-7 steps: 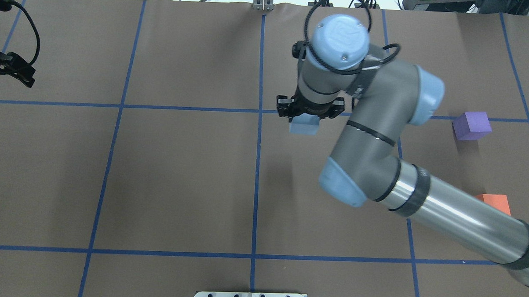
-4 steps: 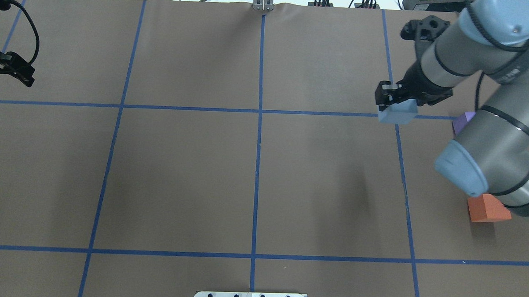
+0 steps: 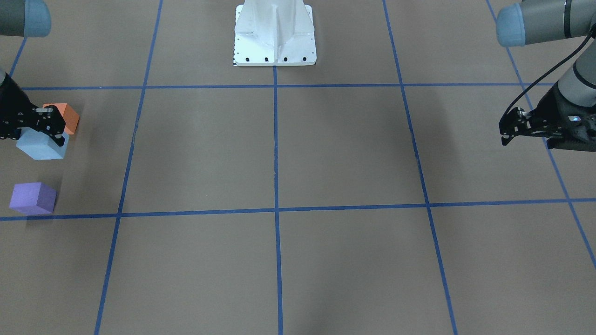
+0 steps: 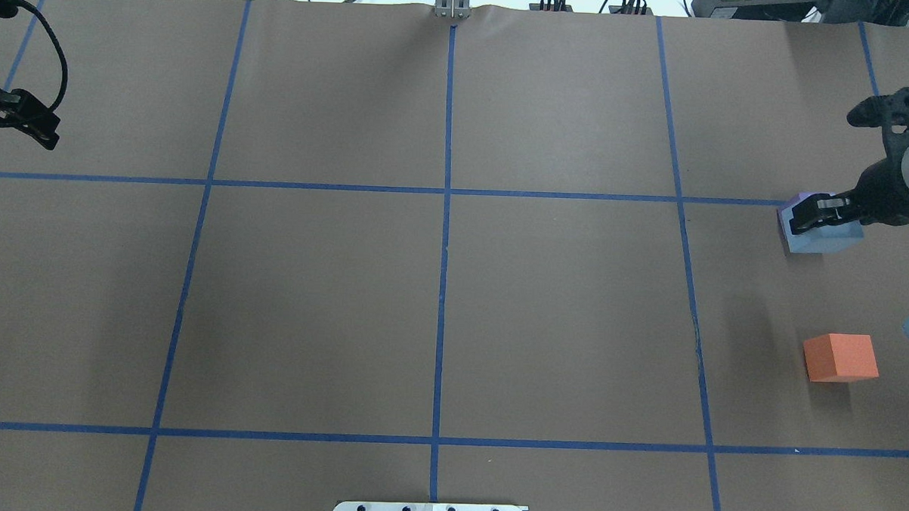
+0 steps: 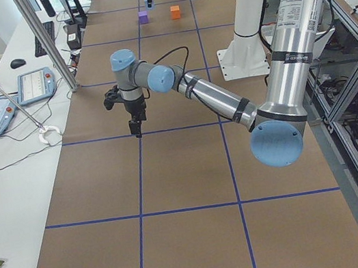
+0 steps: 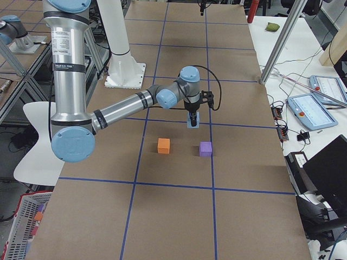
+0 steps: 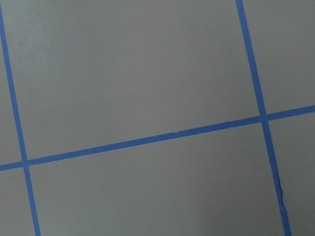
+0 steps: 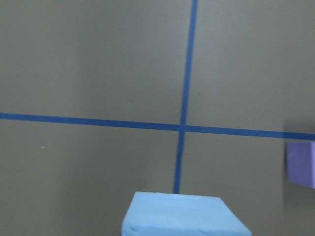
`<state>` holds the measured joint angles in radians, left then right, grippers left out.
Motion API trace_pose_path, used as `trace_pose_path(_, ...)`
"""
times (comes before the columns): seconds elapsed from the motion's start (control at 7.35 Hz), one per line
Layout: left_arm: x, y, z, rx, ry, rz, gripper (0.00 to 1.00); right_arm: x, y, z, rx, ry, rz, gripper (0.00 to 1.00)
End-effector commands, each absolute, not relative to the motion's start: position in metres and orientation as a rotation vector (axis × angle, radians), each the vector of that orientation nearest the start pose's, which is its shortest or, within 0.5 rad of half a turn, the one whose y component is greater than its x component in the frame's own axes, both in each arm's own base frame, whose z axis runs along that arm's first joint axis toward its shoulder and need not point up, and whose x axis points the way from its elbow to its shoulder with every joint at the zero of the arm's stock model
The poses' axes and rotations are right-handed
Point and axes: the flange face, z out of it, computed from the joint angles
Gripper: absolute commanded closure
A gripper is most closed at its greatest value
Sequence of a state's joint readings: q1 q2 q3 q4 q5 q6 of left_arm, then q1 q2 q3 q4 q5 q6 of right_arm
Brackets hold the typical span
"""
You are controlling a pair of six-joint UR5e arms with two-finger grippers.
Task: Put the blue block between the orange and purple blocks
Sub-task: 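Carry the light blue cube with the right gripper toward the purple cube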
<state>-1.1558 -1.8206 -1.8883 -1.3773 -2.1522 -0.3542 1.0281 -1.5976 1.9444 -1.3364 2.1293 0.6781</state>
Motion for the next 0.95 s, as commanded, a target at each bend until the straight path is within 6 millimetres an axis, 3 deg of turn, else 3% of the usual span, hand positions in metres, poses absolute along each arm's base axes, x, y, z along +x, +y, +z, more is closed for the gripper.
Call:
trace_pose_path(0.0,0.154,-0.543,0.404,0.121,0.669,0.168,0.00,-0.181,-0.458,0.536,0.105,-0.753,-0.025,1.00)
trace_pose_path(0.27,0.155,-0.544,0.404,0.121,0.668,0.169,0.00,-0.185,-0.460,0.565,0.060,-0.725,-0.012,1.00)
trace_pose_path(0.82,0.156,-0.544,0.401,0.128,0.668,0.172,0.00,-0.212,-0.449,0.585,0.007,-0.706,-0.053,1.00)
